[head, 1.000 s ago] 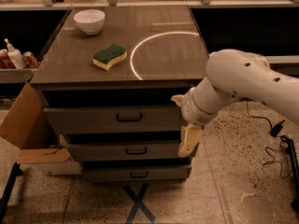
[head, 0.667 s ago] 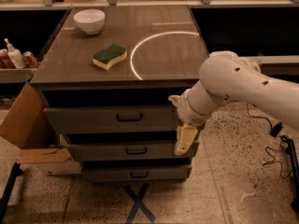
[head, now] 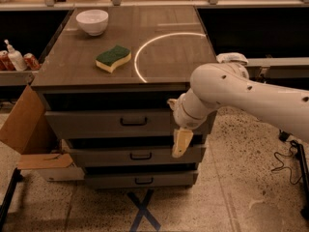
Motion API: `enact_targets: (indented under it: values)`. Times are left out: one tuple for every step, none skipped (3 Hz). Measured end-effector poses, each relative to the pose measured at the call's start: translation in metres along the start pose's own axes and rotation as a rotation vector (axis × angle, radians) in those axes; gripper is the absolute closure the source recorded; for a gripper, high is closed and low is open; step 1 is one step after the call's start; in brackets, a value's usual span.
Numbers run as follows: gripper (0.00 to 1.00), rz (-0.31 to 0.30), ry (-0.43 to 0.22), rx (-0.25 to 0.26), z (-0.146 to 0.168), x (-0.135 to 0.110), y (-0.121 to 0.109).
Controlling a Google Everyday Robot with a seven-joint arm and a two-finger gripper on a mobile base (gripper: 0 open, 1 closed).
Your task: Open top drawer
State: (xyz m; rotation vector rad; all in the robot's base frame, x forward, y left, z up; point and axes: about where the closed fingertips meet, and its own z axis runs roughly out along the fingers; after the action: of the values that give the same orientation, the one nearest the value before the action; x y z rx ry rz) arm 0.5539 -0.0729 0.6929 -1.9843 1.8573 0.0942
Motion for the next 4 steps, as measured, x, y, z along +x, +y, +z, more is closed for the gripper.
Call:
enact_targets:
  values:
    - [0.00, 0.003, 0.036, 0.014, 0.011, -0.002, -0.013]
    - [0.00, 0.010, 0.068, 0.011, 0.022, 0.000, -0.022]
    - [0.01, 0.018, 0.087, -0.019, 0.040, 0.003, -0.025]
    - [0.25, 0.019, 0.093, -0.047, 0.052, 0.005, -0.021]
